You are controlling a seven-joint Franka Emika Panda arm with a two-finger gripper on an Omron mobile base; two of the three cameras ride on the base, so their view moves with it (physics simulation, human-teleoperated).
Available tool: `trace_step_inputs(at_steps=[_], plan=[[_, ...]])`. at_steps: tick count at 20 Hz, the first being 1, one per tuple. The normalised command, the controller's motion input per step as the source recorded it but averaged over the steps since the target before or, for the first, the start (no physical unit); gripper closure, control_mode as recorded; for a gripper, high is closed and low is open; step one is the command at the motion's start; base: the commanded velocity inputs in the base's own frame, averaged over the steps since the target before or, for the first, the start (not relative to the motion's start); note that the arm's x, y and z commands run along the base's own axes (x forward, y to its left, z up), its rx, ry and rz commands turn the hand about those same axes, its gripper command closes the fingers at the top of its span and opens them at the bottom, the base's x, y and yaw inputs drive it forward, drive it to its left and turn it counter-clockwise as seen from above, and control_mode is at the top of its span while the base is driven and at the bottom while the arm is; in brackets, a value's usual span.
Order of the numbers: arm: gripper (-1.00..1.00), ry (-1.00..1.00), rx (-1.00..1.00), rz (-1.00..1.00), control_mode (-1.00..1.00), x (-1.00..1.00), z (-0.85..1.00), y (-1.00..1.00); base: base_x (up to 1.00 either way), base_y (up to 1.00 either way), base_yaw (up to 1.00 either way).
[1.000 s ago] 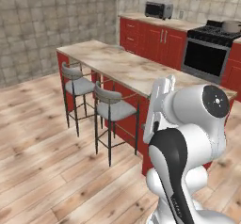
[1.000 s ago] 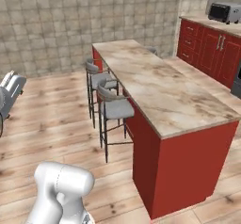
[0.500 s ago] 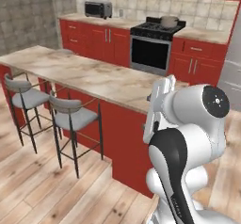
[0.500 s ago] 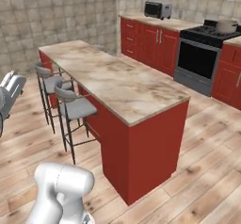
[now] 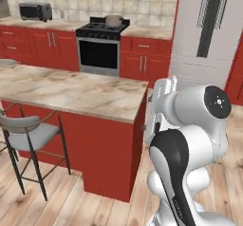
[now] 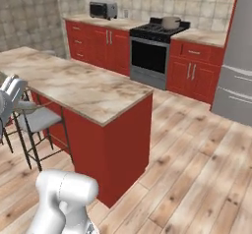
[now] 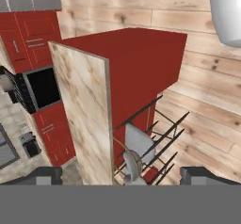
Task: Move the pot and pan from the stove into the sink.
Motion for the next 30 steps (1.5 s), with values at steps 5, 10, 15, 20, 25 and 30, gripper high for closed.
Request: trace_step_inputs(at_steps=[5, 10, 15, 20, 25, 30], plan=[[-1.0, 0.0, 0.0, 0.0, 1.0, 0.0, 0.0, 0.0, 0.0, 0.0, -0.47], [-1.0, 0.0, 0.0, 0.0, 1.0, 0.0, 0.0, 0.0, 0.0, 0.0, -0.46], [-1.0, 0.0, 0.0, 0.0, 1.0, 0.0, 0.0, 0.0, 0.0, 0.0, -0.45], [-1.0, 0.0, 0.0, 0.0, 1.0, 0.0, 0.0, 0.0, 0.0, -0.03, -0.44], [-1.0, 0.0, 0.0, 0.0, 1.0, 0.0, 0.0, 0.0, -0.07, -0.07, -0.22], [-1.0, 0.0, 0.0, 0.0, 1.0, 0.0, 0.0, 0.0, -0.01, -0.07, 0.0]])
